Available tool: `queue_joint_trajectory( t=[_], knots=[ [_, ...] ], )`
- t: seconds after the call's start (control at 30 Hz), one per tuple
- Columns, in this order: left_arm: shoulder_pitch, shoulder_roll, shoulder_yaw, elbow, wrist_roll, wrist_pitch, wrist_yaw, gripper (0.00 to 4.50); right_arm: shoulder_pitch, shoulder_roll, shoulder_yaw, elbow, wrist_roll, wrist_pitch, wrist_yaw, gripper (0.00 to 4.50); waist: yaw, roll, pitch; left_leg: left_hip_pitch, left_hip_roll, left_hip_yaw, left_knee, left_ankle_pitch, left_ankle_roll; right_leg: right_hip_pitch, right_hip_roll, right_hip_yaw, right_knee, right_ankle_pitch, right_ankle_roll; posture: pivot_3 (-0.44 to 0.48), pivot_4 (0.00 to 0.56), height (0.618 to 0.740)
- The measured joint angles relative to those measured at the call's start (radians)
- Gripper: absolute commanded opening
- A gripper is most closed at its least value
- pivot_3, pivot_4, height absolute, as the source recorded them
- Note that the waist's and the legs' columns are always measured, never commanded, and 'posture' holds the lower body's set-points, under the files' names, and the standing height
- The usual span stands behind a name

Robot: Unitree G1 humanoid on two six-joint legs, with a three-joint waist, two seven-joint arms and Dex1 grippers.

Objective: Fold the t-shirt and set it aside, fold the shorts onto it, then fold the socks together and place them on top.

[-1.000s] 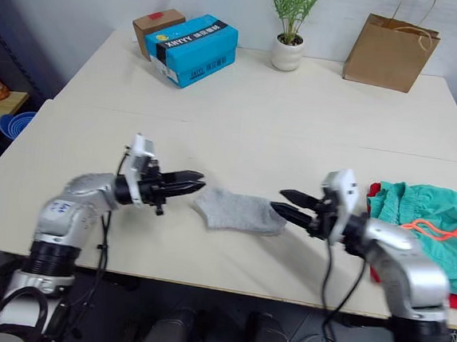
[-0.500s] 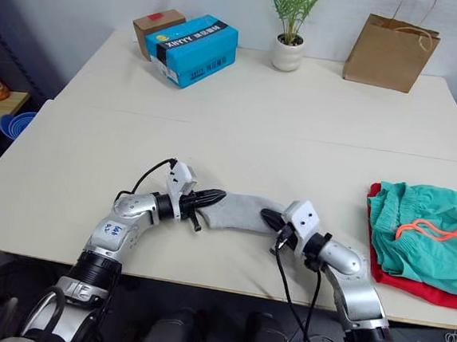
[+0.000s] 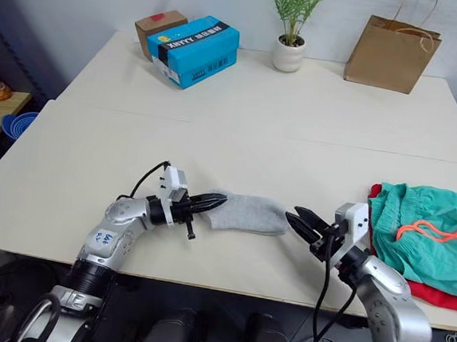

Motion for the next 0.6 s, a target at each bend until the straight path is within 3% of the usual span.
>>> queue_joint_trajectory(
  t=[0.1, 0.2, 0.23, 0.4, 0.5, 0.6],
  knots=[
    [-0.025, 0.021, -0.007, 0.003, 0.003, 0.005, -0.038, 0.0, 0.016, -0.036, -0.027, -0.033, 0.12, 0.221, -0.117, 3.41, 0.001, 0.0, 0.0, 0.0, 0.0, 0.0, 0.0, -0.001, 0.002, 0.0, 0.0, 0.0, -0.001, 0.0, 0.0, 0.0, 0.15, 0.74],
    [-0.052, 0.021, -0.031, 0.069, 0.042, -0.026, -0.051, 0.0, -0.017, 0.008, -0.056, -0.037, 0.243, 0.365, -0.251, 4.46, -0.002, 0.0, 0.0, 0.0, 0.0, 0.0, 0.0, -0.001, 0.002, 0.0, 0.0, 0.0, 0.0, 0.0, 0.0, 0.0, 0.15, 0.74],
    [-0.061, 0.019, -0.044, 0.091, 0.056, -0.038, -0.053, 0.0, -0.033, 0.026, -0.064, -0.04, 0.274, 0.396, -0.29, 4.49, -0.003, 0.0, 0.0, 0.0, 0.0, 0.0, 0.0, -0.001, 0.002, 0.0, 0.0, 0.0, 0.0, 0.0, 0.0, 0.0, 0.15, 0.74],
    [-0.072, 0.016, -0.065, 0.169, 0.102, -0.08, -0.049, 0.0, -0.109, 0.137, -0.084, -0.027, 0.381, 0.484, -0.485, 4.49, -0.017, -0.002, -0.001, 0.0, 0.0, 0.0, -0.001, -0.001, 0.002, 0.0, 0.001, 0.0, 0.0, 0.0, 0.0, 0.0, 0.15, 0.74],
    [-0.078, 0.006, -0.069, 0.201, 0.12, -0.102, -0.045, 0.0, -0.148, 0.203, -0.082, -0.004, 0.443, 0.511, -0.572, 3.88, -0.025, -0.002, -0.001, 0.0, 0.0, 0.0, -0.001, -0.001, 0.001, 0.0, 0.001, 0.0, 0.001, 0.0, 0.0, 0.0, 0.15, 0.74],
    [-0.086, -0.001, -0.073, 0.203, 0.132, -0.108, -0.033, 0.0, -0.182, 0.231, -0.06, 0.027, 0.451, 0.523, -0.618, 2.85, -0.026, -0.002, -0.001, 0.0, 0.0, 0.001, -0.002, 0.0, 0.001, -0.001, 0.001, 0.0, 0.001, 0.0, 0.0, 0.0, 0.15, 0.74]
  ],
)
